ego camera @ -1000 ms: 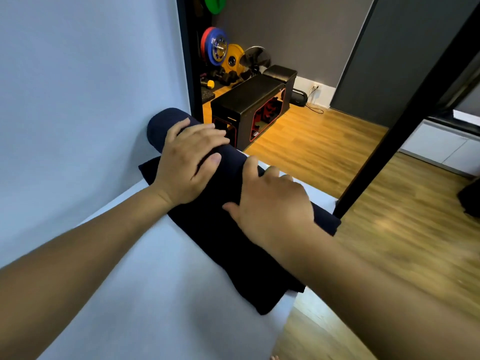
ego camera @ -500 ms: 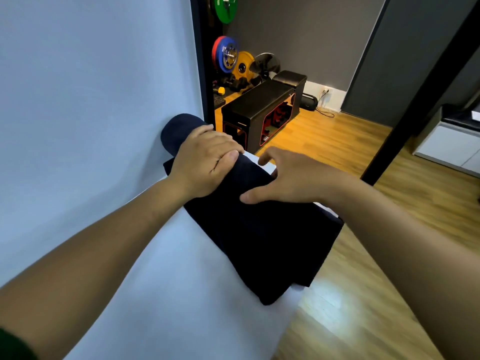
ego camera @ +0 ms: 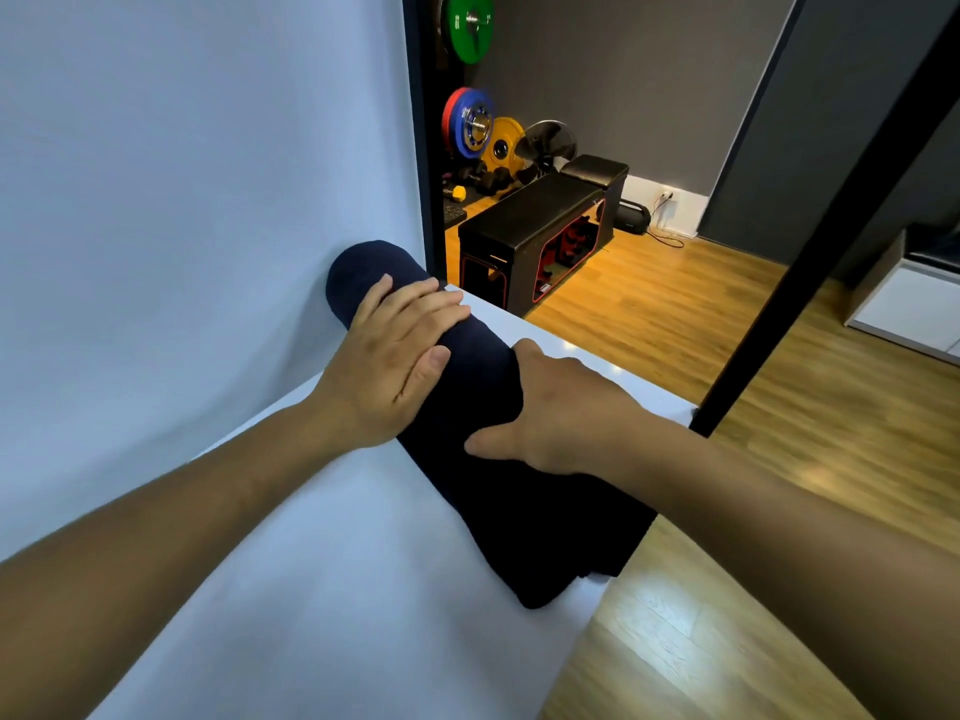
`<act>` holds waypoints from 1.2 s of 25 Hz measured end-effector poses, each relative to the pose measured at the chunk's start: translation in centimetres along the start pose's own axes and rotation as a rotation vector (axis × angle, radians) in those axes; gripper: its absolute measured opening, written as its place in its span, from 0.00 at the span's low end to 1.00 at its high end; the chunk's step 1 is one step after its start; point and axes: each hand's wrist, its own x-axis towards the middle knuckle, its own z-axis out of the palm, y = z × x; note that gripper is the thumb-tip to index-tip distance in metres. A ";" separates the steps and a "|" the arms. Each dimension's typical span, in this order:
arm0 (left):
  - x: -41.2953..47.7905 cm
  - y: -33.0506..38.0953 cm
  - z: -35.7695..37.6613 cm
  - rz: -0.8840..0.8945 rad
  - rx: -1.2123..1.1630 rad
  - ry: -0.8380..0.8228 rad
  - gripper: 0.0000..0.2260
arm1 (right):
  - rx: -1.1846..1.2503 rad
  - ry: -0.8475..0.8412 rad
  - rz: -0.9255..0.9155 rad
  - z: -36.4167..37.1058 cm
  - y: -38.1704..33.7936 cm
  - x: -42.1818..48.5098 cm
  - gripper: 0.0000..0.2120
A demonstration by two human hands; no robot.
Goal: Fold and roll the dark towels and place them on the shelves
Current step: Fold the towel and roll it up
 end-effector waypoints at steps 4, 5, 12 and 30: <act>0.2 -0.1 -4.8 0.092 0.175 -0.223 0.24 | -0.156 0.021 -0.189 0.0 0.8 -1.3 0.37; 0.5 0.1 -6.5 0.102 0.199 -0.312 0.27 | -0.224 0.024 -0.265 -0.1 0.9 -1.7 0.37; 2.8 2.9 -8.2 -0.375 -0.168 -1.038 0.30 | -0.783 0.367 -0.718 1.2 1.8 0.9 0.45; -3.4 13.1 -11.5 -0.961 -0.528 -0.975 0.35 | -0.111 0.587 -0.833 6.7 6.7 -6.5 0.30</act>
